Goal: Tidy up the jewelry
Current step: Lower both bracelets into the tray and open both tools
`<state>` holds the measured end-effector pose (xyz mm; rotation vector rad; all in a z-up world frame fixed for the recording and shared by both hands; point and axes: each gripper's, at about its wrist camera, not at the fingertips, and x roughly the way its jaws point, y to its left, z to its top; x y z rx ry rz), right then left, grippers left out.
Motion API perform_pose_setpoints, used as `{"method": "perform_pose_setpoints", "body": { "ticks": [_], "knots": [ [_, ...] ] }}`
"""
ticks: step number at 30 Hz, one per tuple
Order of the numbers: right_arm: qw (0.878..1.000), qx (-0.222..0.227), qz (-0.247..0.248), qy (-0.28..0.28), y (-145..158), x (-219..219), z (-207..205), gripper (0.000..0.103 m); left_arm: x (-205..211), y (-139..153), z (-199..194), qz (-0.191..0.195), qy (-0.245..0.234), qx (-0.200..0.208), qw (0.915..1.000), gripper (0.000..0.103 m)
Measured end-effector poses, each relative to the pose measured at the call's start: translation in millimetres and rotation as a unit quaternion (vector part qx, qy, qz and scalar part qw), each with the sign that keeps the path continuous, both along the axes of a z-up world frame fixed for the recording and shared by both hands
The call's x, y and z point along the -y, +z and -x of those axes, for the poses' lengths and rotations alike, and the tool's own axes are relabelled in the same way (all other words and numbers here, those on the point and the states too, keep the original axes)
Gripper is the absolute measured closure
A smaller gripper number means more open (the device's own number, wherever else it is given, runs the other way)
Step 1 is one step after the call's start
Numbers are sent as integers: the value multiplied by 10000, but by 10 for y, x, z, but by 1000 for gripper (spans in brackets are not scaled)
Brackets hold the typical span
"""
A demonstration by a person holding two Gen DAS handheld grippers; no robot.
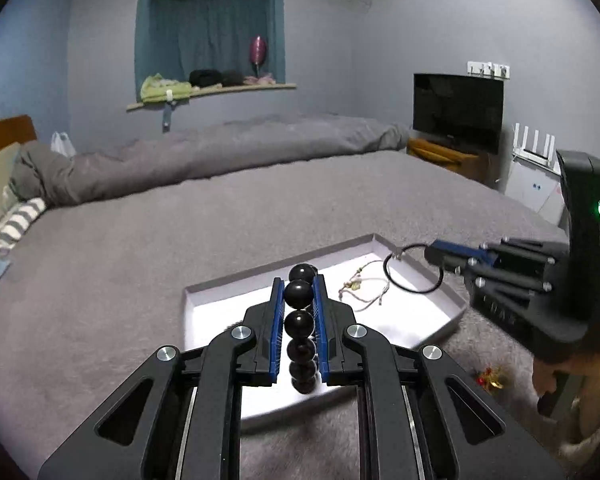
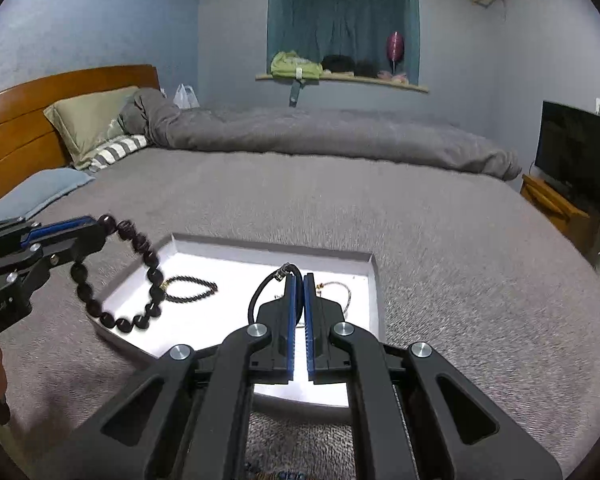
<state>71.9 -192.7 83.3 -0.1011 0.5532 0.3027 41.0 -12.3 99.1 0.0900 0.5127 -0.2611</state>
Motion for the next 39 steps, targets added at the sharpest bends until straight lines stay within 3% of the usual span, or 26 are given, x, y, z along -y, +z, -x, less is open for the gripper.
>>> {"method": "perform_pose_setpoints", "body": {
  "ticks": [7, 21, 31, 33, 35, 39],
  "knots": [
    [9986, -511, 116, -9, -349, 55, -239, 99, -97, -450, -294, 41, 125, -615, 9980, 88],
    [9951, -963, 219, -25, -580, 22, -290, 99, -612, -838, -472, 69, 647, -1546, 9858, 88],
    [9952, -968, 165, -38, -613, 44, -249, 99, -567, -894, -466, -198, 735, -1507, 9856, 88],
    [9953, -951, 177, -41, -613, 47, -247, 99, -566, -891, -471, -225, 754, -1478, 9859, 85],
    [9954, -946, 173, -54, -615, 50, -244, 99, -553, -890, -465, -231, 738, -1442, 9865, 74],
    [9955, -930, 143, -99, -614, 67, -241, 98, -540, -883, -455, -290, 782, -1367, 9871, 71]
  ]
}}
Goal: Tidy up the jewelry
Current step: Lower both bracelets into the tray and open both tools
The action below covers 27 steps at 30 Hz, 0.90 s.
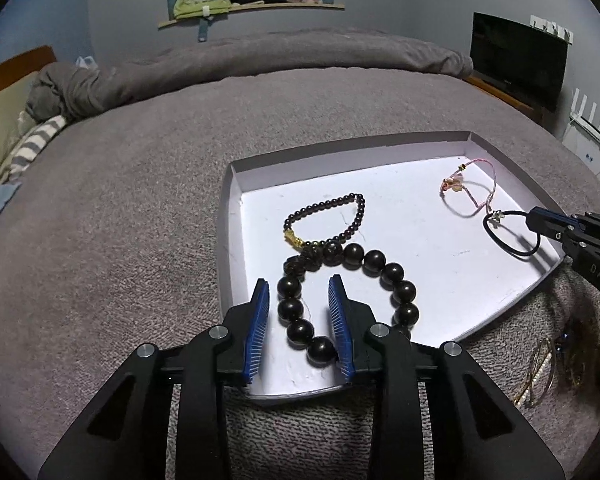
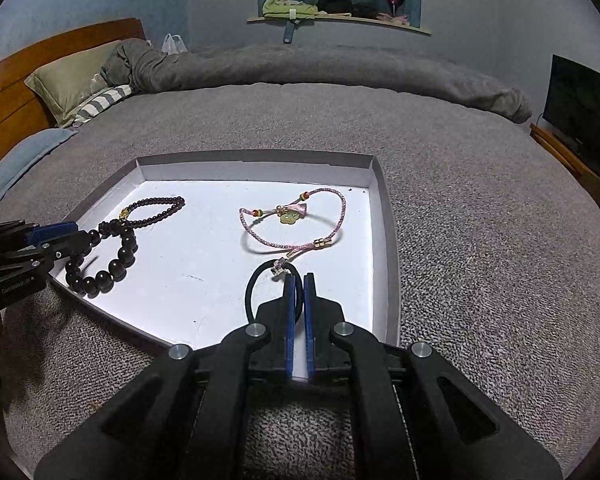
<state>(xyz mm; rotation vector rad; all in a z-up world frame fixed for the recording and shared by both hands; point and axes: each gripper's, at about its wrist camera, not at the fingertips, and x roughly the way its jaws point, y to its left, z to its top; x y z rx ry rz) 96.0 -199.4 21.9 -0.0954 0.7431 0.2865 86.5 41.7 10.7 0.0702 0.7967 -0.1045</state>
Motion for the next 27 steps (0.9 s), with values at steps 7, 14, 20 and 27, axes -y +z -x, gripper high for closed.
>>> {"method": "perform_pose_setpoints", "body": {
  "ticks": [7, 14, 20, 27],
  "knots": [
    [9998, 132, -134, -94, 57, 53, 28, 75, 22, 27, 28, -57, -15, 116, 9999, 56],
    [9984, 354, -252, -358, 148, 161, 58, 54, 49, 51, 51, -78, -51, 217, 9997, 41],
    [9970, 474, -367, -486, 200, 220, 67, 33, 85, 87, 82, -64, -99, 342, 9993, 29],
    [9953, 638, -453, -576, 278, 266, 164, 6, 98, 161, 156, -62, -77, 593, 9982, 16]
  ]
}}
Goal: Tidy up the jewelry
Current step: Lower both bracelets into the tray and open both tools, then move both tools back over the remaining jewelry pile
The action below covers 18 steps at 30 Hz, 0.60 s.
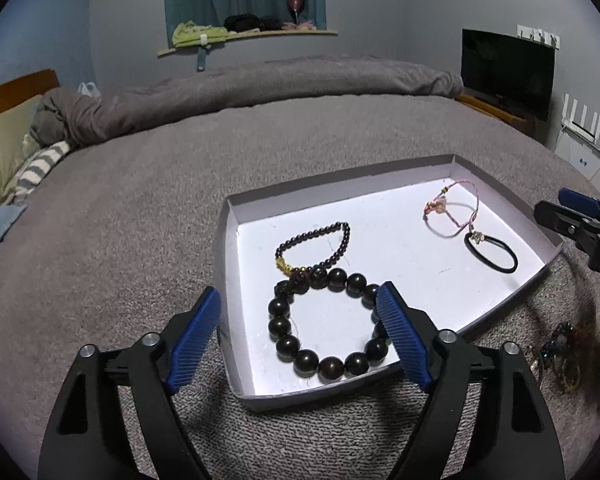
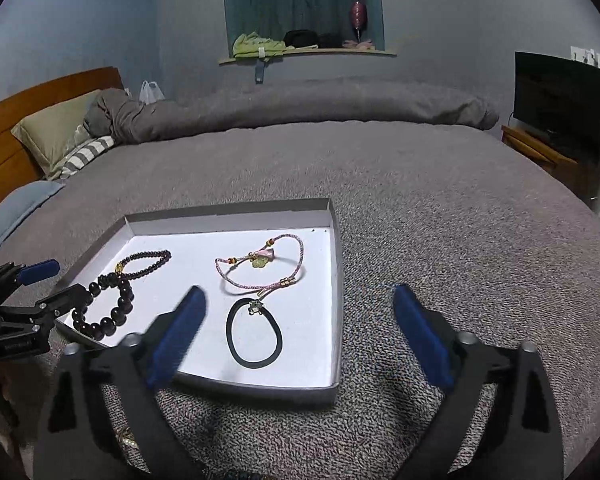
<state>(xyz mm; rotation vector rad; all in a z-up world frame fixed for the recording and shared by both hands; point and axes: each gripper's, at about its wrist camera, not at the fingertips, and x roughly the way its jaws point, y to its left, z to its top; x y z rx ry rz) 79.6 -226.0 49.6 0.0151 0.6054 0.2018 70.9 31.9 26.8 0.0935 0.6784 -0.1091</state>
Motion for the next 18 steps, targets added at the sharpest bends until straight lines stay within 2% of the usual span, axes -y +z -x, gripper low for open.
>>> {"method": "perform_pose_setpoints", "body": {
  "ticks": [2, 8, 18],
  "knots": [
    [10000, 40, 9, -73, 19, 28, 60, 6, 1, 26, 37, -6, 36, 106, 9999, 11],
    [9996, 199, -50, -208, 86, 134, 300, 6, 87, 94, 219, -55, -30, 384, 9992, 8],
    [9992, 242, 19, -314, 47, 294, 654, 6, 284, 73, 515, 74, -337, 369, 9987, 8]
  ]
}}
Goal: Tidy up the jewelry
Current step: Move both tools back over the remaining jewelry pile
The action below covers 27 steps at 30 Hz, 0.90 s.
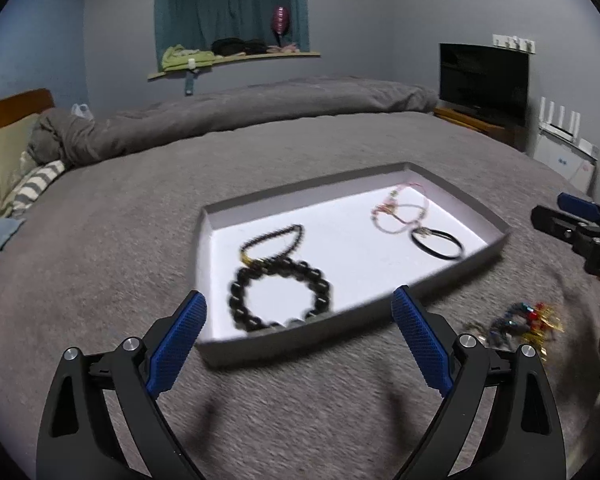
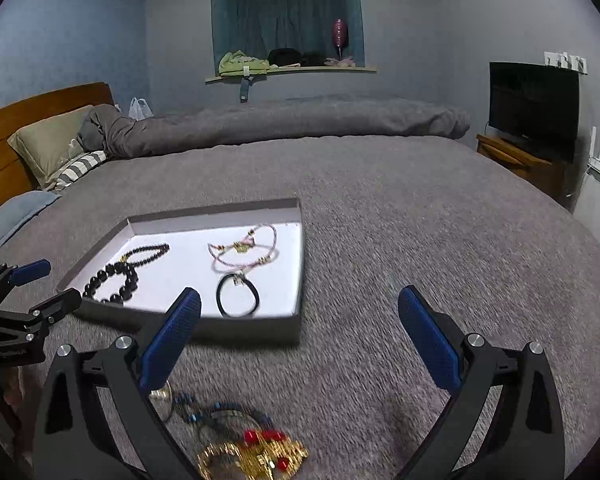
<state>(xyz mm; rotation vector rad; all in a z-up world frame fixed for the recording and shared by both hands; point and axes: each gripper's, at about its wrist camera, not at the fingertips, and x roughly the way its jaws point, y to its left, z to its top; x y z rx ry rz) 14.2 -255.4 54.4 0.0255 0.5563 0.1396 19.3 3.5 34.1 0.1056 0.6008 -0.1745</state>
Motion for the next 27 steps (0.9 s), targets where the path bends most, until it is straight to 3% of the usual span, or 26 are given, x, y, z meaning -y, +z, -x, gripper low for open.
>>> {"method": "perform_pose_setpoints", "body": {
  "ticks": [9, 18, 22, 27],
  "knots": [
    [9997, -219, -50, -138, -127, 194, 252, 6, 316, -128, 277, 69, -540, -221, 9983, 7],
    [9986, -340, 358, 195, -333, 98, 568, 6, 566, -270, 393, -288, -851, -261, 9956, 7],
    [9968, -452, 500, 429, -407, 4, 599, 17, 584, -302, 379, -275, -900, -316, 9951, 7],
    [9943, -660, 529, 647, -490, -84, 544, 40, 583, -336, 359, -265, -935, -394, 9945, 7]
  ]
}}
